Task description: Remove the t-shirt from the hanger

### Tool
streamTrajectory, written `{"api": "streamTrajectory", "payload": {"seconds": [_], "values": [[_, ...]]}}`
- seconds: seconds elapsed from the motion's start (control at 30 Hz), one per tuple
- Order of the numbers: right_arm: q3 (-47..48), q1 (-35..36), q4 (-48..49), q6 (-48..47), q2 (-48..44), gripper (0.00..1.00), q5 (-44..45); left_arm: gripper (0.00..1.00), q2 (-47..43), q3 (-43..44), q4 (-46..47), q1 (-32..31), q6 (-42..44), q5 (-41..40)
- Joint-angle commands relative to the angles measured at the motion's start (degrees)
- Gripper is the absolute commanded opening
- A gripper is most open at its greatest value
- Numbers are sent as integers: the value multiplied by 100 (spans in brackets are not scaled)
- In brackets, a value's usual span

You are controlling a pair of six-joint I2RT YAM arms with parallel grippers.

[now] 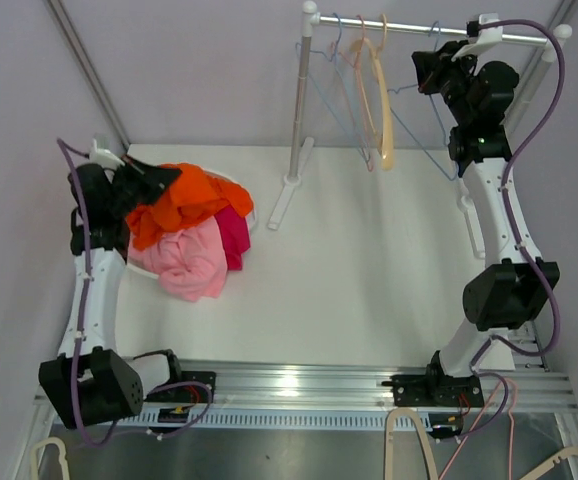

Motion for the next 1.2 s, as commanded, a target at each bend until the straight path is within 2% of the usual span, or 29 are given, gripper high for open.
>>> {"api": "streamTrajectory", "payload": {"seconds": [0.0, 0.03, 0.07, 0.13, 0.27, 0.4, 0.5, 0.57, 0.73, 0.87, 1.1, 1.13, 1.17], "values": [[839, 27, 318, -36, 432, 0, -63, 1, -559, -1494, 747, -49, -361, -73], [1250, 36, 117, -36, 556, 0, -150, 1, -726, -1832, 914, -136, -588, -222], [1411, 36, 63, -44, 679, 0, -186, 1, -1076, -2566, 1037, -146, -651, -624], [1579, 79, 149, -27, 865, 0, -221, 1, -1315, -3475, 1267, -146, -661, -995], [1571, 167, 256, -44, 901, 0, -99, 1, -1518, -3742, 968, -146, -441, -1357], [1762, 238, 142, 26, 996, 0, 270, 1, -1493, -3708, 836, -146, -476, -1314], [2524, 238, -497, 105, 1435, 0, 175, 1, -1107, -3567, 494, -146, -573, -1182], [2782, 264, -728, 105, 1664, 0, 130, 9, -703, -3532, 458, -146, -696, -1076], [2547, 361, -913, 70, 1630, 0, 349, 13, -157, -3453, 651, -41, -994, -795], [2537, 387, -1089, 70, 1656, 0, 350, 17, -270, -3427, 748, -58, -1153, -829], [2203, 458, -1194, 87, 1498, 3, 526, 25, -937, -3075, 231, -49, -863, -1155], [2186, 475, -1203, 87, 1481, 9, 552, 25, -973, -3023, 117, -58, -854, -1173], [2168, 484, -1230, 53, 1472, 15, 578, 30, -1008, -2961, 72, -49, -846, -1182]]}}
